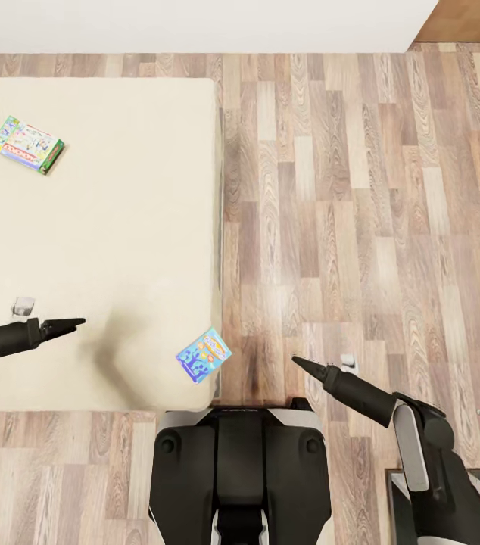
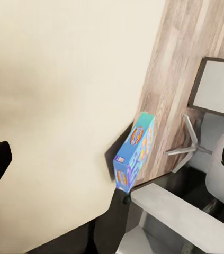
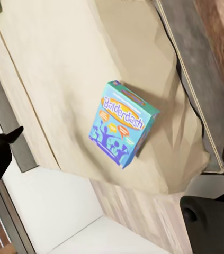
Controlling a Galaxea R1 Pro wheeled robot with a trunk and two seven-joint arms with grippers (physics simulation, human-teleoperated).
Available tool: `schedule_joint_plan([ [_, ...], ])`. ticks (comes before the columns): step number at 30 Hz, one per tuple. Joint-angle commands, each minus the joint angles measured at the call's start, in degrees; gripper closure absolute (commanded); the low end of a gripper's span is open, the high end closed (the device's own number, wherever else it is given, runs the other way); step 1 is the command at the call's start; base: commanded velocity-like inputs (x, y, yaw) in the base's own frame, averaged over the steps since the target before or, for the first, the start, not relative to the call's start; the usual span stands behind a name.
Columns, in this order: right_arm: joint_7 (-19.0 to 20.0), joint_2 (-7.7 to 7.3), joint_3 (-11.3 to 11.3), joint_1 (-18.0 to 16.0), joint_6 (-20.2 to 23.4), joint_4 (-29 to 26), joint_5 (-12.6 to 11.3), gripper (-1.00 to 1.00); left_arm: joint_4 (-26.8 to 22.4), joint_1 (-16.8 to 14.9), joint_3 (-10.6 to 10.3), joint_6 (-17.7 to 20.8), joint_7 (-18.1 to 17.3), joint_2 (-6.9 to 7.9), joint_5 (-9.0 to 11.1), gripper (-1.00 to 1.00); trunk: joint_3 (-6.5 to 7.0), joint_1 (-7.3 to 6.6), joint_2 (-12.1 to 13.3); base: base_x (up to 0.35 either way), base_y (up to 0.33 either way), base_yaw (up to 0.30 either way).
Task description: Put all the toys in the child's room - the three board games (two on the bed and one on the table), the two jigsaw puzzles on the table, and the tennis ball on the table - inside the toy box on the table in the child's room.
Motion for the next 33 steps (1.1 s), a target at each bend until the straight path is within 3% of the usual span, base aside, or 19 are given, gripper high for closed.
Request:
schedule_joint_plan([
  [1,0.57,0.06,-0.15,0.48,-0.41,-0.04,0.16,-1.00,-0.04,0.61,0.80,0.54,-1.03,-0.01,-0.59,-1.00,0.02,0.04,-0.09,0.000,0.000,-0.137],
  [9,3.14,0.06,-0.17,3.81,-4.91,-0.55,0.11,-1.00,-0.74,7.31,5.44,-0.48,-1.67,0.02,-0.41,-1.00,0.65,0.04,-0.09,0.000,0.000,-0.141],
  [10,4.27,0.06,-0.17,4.68,-5.36,-0.91,0.12,-1.00,-0.79,8.53,7.17,-0.88,-1.67,0.01,-0.41,-1.00,0.72,0.04,-0.09,0.000,0.000,-0.143],
  [19,8.58,0.12,-0.29,9.07,-10.39,-1.91,0.08,-1.00,-0.75,14.27,15.53,-2.53,-1.67,-0.17,-0.41,-1.00,1.27,0.04,-0.09,0.000,0.000,-0.114],
  [33,9.16,0.18,-0.15,10.34,-12.18,-1.99,0.81,-1.00,-0.38,18.26,18.03,-5.51,-1.67,-0.36,-0.35,-1.00,1.36,0.04,-0.09,0.000,0.000,-0.013],
])
